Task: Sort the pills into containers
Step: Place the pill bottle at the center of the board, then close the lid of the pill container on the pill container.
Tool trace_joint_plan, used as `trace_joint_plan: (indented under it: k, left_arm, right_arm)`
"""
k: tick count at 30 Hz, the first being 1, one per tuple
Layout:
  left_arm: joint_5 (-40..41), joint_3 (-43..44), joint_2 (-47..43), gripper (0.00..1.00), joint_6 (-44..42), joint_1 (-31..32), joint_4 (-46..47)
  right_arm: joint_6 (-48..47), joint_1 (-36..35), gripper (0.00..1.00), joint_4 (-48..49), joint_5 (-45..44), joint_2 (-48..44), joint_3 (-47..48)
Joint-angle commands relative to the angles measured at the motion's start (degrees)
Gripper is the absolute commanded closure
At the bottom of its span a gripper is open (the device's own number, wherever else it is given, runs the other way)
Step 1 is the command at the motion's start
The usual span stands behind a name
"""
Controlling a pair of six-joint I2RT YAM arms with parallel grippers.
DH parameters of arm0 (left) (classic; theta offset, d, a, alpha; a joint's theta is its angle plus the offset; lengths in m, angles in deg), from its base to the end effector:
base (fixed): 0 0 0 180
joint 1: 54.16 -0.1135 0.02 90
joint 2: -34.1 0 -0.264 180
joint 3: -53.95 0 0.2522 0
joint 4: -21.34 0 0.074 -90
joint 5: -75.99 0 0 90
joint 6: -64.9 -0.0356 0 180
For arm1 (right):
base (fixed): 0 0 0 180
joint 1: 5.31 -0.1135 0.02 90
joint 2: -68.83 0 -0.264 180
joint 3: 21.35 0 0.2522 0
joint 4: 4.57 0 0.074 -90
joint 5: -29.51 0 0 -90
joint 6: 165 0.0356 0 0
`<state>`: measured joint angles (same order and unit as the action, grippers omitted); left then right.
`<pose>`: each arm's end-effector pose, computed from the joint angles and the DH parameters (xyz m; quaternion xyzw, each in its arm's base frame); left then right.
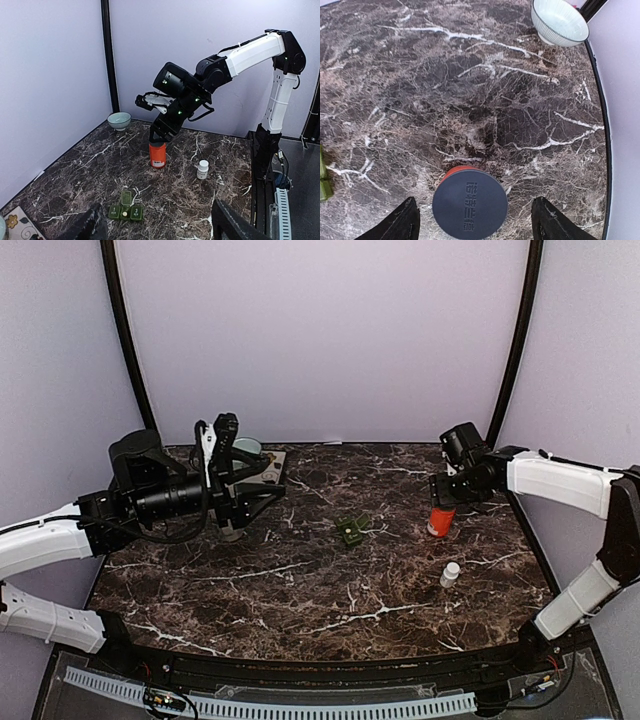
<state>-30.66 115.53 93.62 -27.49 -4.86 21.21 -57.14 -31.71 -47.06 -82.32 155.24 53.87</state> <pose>0.1528 -0.1933 0.3537 0.3935 0.5736 -0.3755 0.6125 0.2874 0.1279 0.2418 -0.0106 0.9348 -0.0514 0.3513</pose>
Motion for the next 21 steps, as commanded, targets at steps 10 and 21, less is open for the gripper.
trace_joint_plan:
  k: [10, 21]
  left_arm:
    - [0.6, -0.5, 4.6, 0.27, 2.5, -0.2, 0.7]
    - [1.2, -0.1, 9.3, 0.29, 7.1, -0.2, 2.9]
  right_arm:
    - [-0.4, -2.5, 0.19, 0.9, 0.6, -5.0, 4.2]
    - [-4.0, -8.6, 0.01, 13.6, 4.1, -9.3, 6.7]
